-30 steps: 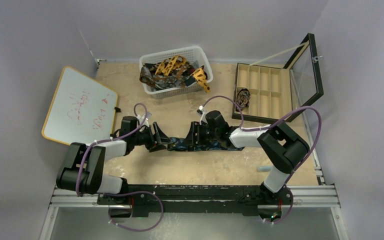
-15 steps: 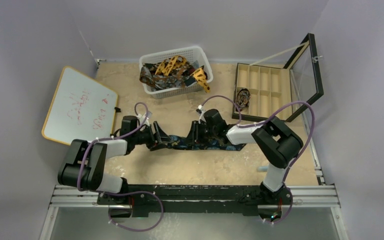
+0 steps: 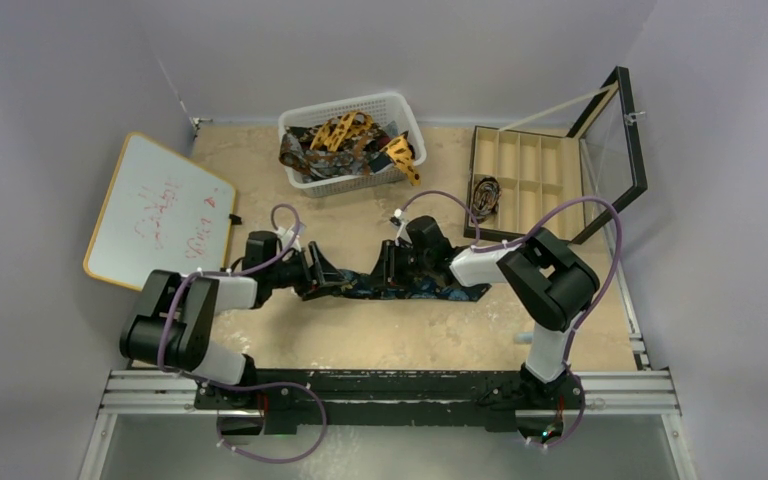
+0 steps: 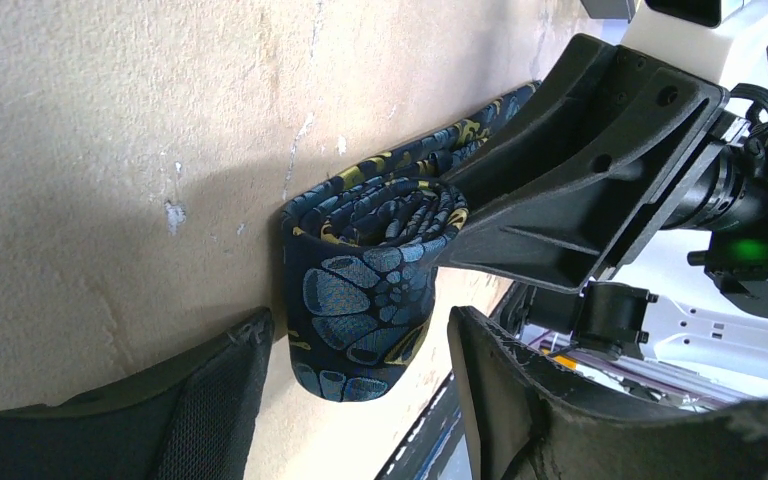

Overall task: Roll the ties
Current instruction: Roll the tie at the center of the board.

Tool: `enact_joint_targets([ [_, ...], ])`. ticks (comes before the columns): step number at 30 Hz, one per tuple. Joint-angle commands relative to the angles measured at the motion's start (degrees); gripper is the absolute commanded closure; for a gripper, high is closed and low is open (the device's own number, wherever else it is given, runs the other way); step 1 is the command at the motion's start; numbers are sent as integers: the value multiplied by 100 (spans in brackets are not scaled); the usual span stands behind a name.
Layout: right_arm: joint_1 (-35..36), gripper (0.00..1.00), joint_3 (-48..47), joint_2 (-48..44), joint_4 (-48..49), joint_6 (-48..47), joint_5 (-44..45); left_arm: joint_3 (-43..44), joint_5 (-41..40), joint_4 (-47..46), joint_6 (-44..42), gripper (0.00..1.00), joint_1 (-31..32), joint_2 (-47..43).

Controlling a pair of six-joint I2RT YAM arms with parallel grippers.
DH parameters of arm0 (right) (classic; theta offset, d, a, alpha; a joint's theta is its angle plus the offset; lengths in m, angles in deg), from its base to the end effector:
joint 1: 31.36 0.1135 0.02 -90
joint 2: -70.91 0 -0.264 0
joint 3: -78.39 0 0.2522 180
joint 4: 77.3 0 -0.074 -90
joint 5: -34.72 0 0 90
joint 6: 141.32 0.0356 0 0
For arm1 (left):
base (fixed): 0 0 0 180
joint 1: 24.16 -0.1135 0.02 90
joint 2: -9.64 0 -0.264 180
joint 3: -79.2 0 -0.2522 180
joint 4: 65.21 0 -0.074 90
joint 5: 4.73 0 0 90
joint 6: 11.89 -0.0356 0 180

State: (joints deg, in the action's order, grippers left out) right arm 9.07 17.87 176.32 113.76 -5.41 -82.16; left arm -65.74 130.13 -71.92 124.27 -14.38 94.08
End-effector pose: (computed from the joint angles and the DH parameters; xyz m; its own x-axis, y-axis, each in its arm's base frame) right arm 0.2611 0.2436 0.1311 -0.9157 0.0615 -0.3972 -0.2970 0.5623 0.7718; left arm 0.2239 -0.0641 0.1176 -0.9181 -0.3605 -0.1644 -0.0443 0.5059 -0.8615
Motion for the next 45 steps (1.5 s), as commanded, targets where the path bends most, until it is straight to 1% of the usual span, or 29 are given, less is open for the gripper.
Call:
enact_joint_targets([
  [1, -26, 66, -12, 165, -356, -83, 106, 156, -92, -102, -313, 36, 24, 151],
  [4, -40, 66, -8, 156, -364, -117, 96, 197, -69, -121, -554, 36, 24, 241],
  [10, -58, 66, -14, 243, -281, -82, -11, 165, 468, -592, -822, 37, 24, 623],
  [12, -61, 66, -26, 259, -270, -82, -50, 79, 542, -795, -747, 40, 24, 656],
  [15, -70, 66, -19, 210, -263, -77, -65, -50, 569, -1086, -580, 50, 24, 665],
  [18, -70, 66, 7, 183, -232, -56, -66, -16, 657, -1161, -548, 52, 24, 674],
  [25, -79, 66, -8, 208, -214, -45, -116, 20, 697, -1091, -651, 50, 24, 701],
  [29, -74, 66, -10, 204, -219, -47, -112, 37, 641, -1106, -642, 42, 24, 744],
  [32, -83, 66, -22, 191, -227, -47, -123, 78, 447, -998, -682, 38, 24, 691],
  [36, -87, 66, -34, 190, -228, -47, -124, 194, 409, -973, -725, 37, 24, 712],
  [41, -86, 67, -22, 259, -153, -17, -202, 250, 453, -1357, -761, 38, 76, 1089],
  [45, -96, 67, -41, 255, -187, -38, -213, 165, 533, -1518, -750, 48, 77, 1199],
])
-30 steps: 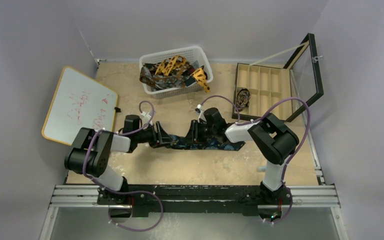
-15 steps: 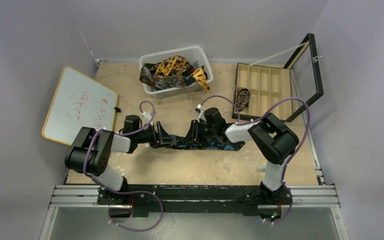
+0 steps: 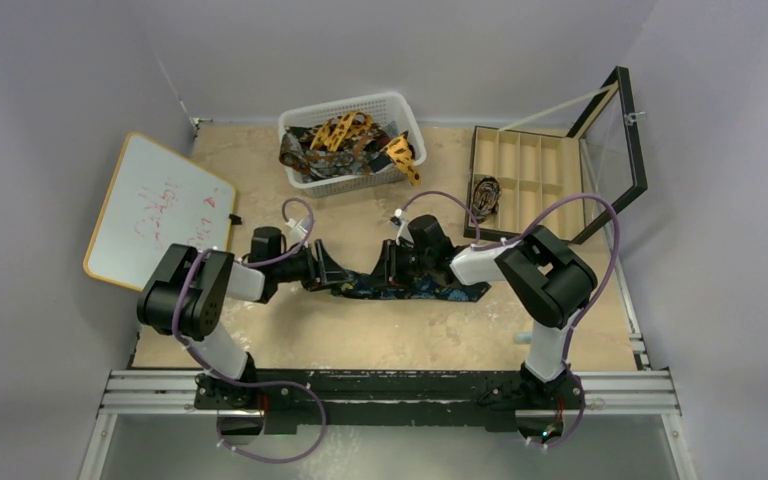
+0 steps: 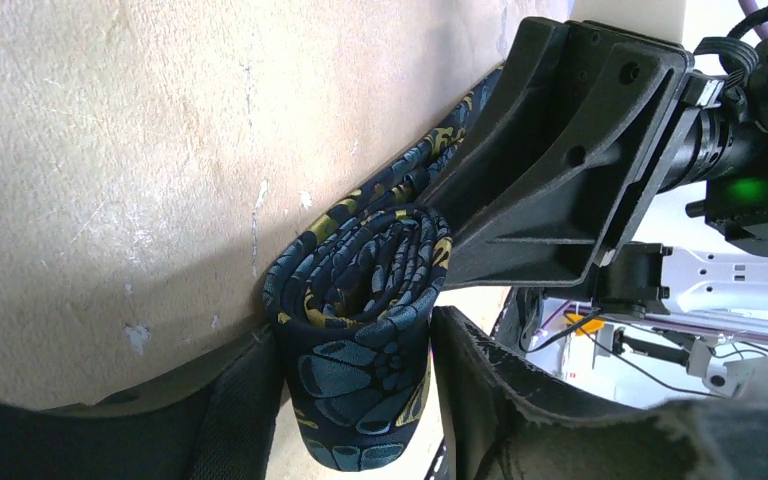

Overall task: Roll the ties
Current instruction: Roll the tie at the center of the board.

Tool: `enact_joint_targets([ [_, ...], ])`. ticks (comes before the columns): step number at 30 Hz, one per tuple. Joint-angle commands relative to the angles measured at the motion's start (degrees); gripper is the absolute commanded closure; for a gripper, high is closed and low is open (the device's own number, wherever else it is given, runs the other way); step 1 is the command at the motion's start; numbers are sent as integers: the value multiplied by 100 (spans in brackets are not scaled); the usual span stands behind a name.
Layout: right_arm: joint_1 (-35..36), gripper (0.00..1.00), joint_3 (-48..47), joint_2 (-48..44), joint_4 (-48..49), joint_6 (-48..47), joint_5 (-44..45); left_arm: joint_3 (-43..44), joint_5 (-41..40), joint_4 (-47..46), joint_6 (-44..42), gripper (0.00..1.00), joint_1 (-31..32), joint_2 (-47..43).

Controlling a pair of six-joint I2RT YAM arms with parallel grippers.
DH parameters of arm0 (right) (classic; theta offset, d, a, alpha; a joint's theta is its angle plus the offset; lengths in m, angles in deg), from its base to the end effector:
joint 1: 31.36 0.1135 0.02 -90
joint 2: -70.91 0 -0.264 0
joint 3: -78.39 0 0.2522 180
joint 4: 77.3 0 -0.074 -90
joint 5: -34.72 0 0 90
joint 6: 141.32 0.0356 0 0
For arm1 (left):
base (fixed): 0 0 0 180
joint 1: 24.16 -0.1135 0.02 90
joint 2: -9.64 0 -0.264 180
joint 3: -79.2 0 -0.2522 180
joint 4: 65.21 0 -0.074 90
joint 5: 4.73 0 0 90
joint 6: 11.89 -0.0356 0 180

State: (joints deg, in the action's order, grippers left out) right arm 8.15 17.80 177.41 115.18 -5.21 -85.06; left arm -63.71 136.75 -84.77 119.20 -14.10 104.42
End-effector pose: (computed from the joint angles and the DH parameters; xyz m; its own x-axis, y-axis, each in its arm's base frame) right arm 0.2650 0.2414 0.1277 -0.9231 0.0495 -0.3814 -0.2982 0.5340 0.7911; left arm 0.2437 -0.0715 0.1040 -0.9280 -0.2511 -0.2753 0.1391 0.4520 -0.8811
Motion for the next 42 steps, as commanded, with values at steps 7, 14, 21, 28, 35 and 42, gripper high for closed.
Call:
enact_joint_targets([
  [7, -4, 64, -124, -42, -382, -98, 26, -41, -205, -120, -206, 74, 116, -3],
  [14, -4, 48, -298, -865, -914, -391, 482, 515, -1116, 1800, -537, 87, 275, -657],
  [21, -4, 61, -367, -905, -943, -456, 1005, 1252, -2191, 3416, -636, 88, 640, -1133],
  [28, 28, 74, -731, -429, -899, -416, 1027, 1944, -3144, 4739, -698, 88, 981, -1276],
  [35, 222, 77, -1184, 43, -946, -433, 859, 2393, -3844, 5446, -810, 88, 1256, -1384],
  [42, 339, 78, -1449, 203, -1114, -472, 706, 3038, -4894, 6235, -840, 90, 1835, -1270],
])
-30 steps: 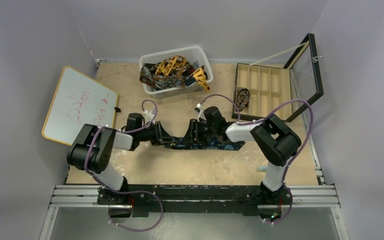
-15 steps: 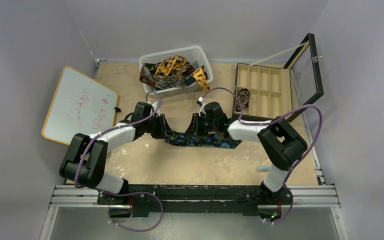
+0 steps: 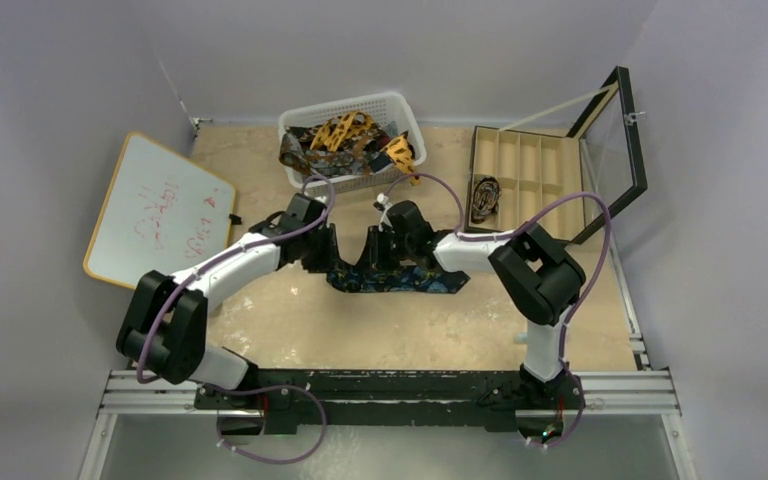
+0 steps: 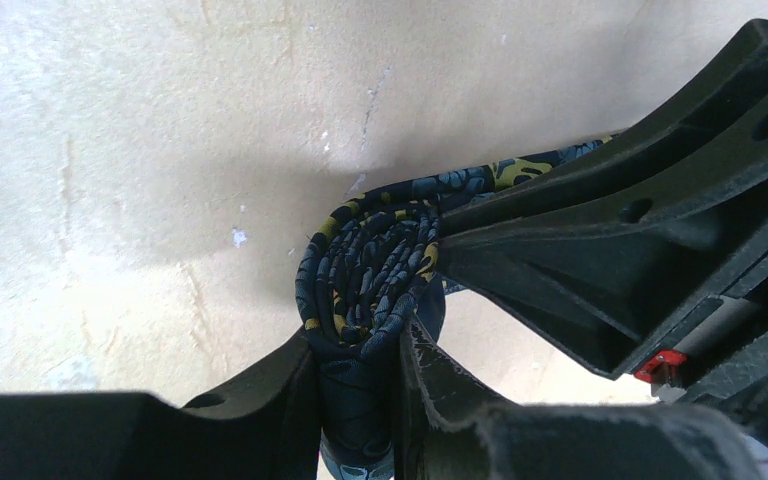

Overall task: Roll the ties
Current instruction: Roll the tie at the center of the board.

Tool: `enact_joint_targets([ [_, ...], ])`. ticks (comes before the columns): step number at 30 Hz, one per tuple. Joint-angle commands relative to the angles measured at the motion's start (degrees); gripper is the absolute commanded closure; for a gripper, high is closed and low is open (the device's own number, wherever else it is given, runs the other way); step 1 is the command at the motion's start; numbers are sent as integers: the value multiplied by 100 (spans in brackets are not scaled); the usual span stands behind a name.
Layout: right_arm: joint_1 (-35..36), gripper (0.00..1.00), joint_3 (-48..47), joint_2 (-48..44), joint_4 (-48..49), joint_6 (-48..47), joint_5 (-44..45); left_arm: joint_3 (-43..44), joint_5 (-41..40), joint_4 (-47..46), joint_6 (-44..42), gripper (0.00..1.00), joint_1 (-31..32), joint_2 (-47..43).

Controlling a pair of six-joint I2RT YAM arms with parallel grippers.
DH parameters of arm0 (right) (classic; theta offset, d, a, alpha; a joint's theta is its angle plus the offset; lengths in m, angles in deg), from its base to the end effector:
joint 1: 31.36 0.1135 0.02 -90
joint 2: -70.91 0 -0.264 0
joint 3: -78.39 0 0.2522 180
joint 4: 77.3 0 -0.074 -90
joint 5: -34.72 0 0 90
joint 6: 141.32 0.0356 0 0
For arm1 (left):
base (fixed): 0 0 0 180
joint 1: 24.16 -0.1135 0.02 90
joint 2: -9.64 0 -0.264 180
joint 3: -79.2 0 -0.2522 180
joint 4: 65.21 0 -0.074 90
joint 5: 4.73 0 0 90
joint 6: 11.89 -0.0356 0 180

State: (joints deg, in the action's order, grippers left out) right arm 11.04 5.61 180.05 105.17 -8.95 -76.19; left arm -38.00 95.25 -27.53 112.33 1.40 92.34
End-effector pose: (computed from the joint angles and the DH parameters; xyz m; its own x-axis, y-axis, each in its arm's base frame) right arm 0.2858 0.2782 0.1536 -0.8761 0.0525 -0.4792 -0.3495 0.6154 0.7065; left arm 0.2518 -0.1273 0.1975 -0.9158 -0.1760 -0.3610 -0.0076 0.9063 -0.4225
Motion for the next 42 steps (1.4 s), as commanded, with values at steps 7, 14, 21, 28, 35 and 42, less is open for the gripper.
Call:
enact_joint_targets([
  [7, -160, 78, -78, -690, -695, -105, 602, 1173, -2123, 1466, 10, 94, 972, 284],
  [14, -647, 75, 742, -1638, -722, 242, 1428, 1652, -2971, 1937, 184, 93, 1479, 585],
  [21, -1122, 75, 1478, -2417, -671, 559, 1858, 2179, -3679, 2412, 302, 92, 2064, 1212],
  [28, -1423, 74, 1818, -2935, -735, 699, 2073, 2714, -4052, 2685, 366, 88, 2503, 1802],
  [35, -1561, 65, 2053, -3139, -653, 720, 1968, 3238, -3736, 2683, 269, 61, 2788, 2394],
  [42, -1640, 58, 2259, -3246, -565, 696, 1758, 3483, -2735, 2010, 46, 47, 2814, 2566],
])
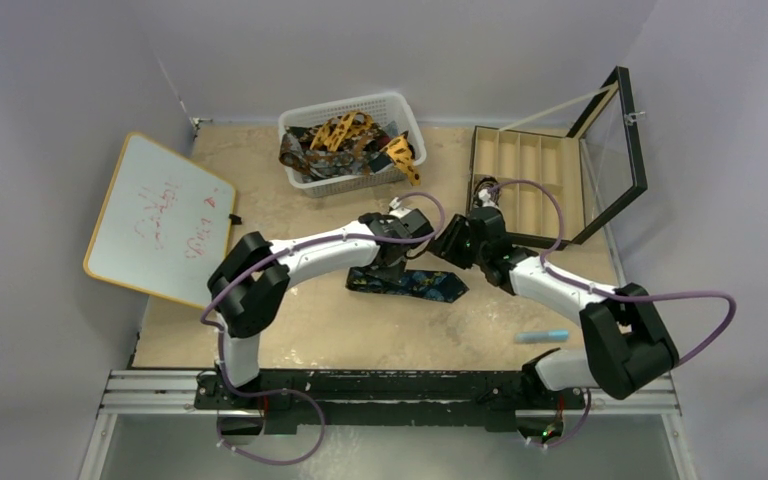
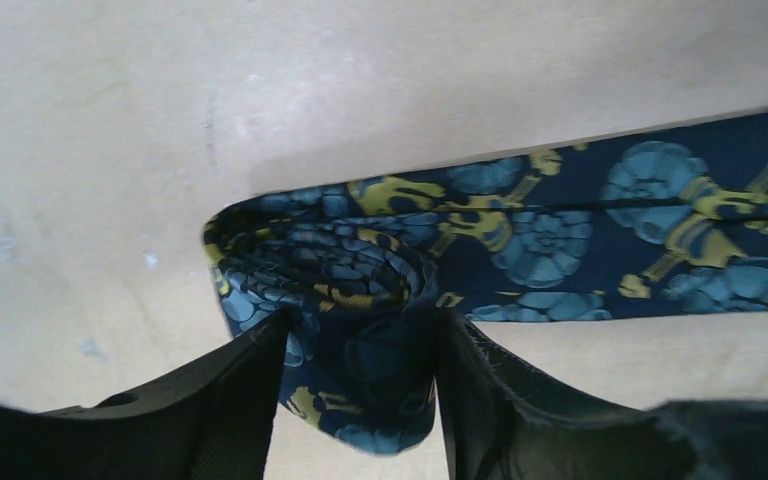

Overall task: Roll the ties
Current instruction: Roll the tie at the center of the board.

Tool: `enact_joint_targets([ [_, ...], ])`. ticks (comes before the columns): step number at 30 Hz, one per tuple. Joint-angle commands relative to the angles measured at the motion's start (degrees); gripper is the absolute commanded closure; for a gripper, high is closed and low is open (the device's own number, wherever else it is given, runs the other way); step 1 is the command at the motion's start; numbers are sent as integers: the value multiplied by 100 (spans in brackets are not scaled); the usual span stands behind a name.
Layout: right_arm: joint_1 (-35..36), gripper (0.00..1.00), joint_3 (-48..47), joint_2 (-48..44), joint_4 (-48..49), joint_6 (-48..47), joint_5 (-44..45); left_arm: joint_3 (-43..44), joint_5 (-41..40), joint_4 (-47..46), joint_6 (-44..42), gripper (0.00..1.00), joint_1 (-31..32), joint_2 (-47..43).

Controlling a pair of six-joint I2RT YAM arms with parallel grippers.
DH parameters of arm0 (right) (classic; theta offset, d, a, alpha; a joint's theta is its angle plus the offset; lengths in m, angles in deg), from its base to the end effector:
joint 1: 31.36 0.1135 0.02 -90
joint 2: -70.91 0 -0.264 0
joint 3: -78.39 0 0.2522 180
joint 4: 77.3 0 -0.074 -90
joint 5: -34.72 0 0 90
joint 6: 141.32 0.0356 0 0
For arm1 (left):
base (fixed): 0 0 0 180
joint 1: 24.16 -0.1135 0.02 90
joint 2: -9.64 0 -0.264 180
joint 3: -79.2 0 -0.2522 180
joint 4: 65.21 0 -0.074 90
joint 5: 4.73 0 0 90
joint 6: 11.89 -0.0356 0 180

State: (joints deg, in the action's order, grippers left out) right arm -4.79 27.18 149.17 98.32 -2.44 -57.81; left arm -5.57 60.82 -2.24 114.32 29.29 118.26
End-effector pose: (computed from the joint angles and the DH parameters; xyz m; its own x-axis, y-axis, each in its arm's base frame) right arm 0.2536 0.1286 0.2002 -0.6687 0.5070 -0.5438 0.0353 0.7522 0.6579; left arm 0.2350 -0.2923 0.2019 -0.8646 0.2633 -0.4279 0.2013 0.9619 0.1852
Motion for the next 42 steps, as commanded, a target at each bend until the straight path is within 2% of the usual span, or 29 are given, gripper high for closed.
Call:
enact_joint_targets([
  [1, -69, 56, 132, -181, 124, 43, -108, 226, 900, -655, -180, 45, 21, -43],
  [6, -115, 44, 263, -308, 211, -14, -303, 81, 1689, -1089, -122, 41, -37, -86],
  [9, -132, 38, 327, -382, 344, -83, -539, 12, 1791, -1201, -14, 41, -124, -251],
  [15, -133, 22, 431, -438, 813, -330, -1358, -268, 1750, -1557, -32, 39, -256, -1337],
  [18, -129, 7, 526, -440, 1161, -343, -1704, -800, 1901, -1824, -22, 35, -495, -1992],
  [20, -133, 5, 533, -371, 1418, -355, -1811, -1261, 2184, -1985, 10, 35, -829, -2392],
  [25, -97, 6, 658, 45, 1977, -120, -2424, -2512, 3144, -2601, -54, 30, -1859, -3264],
  [31, 230, 15, 530, 434, 1988, -148, -2466, -3530, 4701, -3438, -46, 30, -3025, -3564],
  [34, 467, 23, 362, 742, 1927, -162, -2400, -3781, 5171, -3814, -16, 30, -3233, -3417],
  [37, 518, 37, 276, 967, 1850, -129, -2264, -3929, 5379, -4074, 50, 30, -3286, -3242],
  [42, 520, 46, 235, 1139, 1903, -175, -2220, -4126, 5396, -4287, 167, 30, -3306, -3233],
])
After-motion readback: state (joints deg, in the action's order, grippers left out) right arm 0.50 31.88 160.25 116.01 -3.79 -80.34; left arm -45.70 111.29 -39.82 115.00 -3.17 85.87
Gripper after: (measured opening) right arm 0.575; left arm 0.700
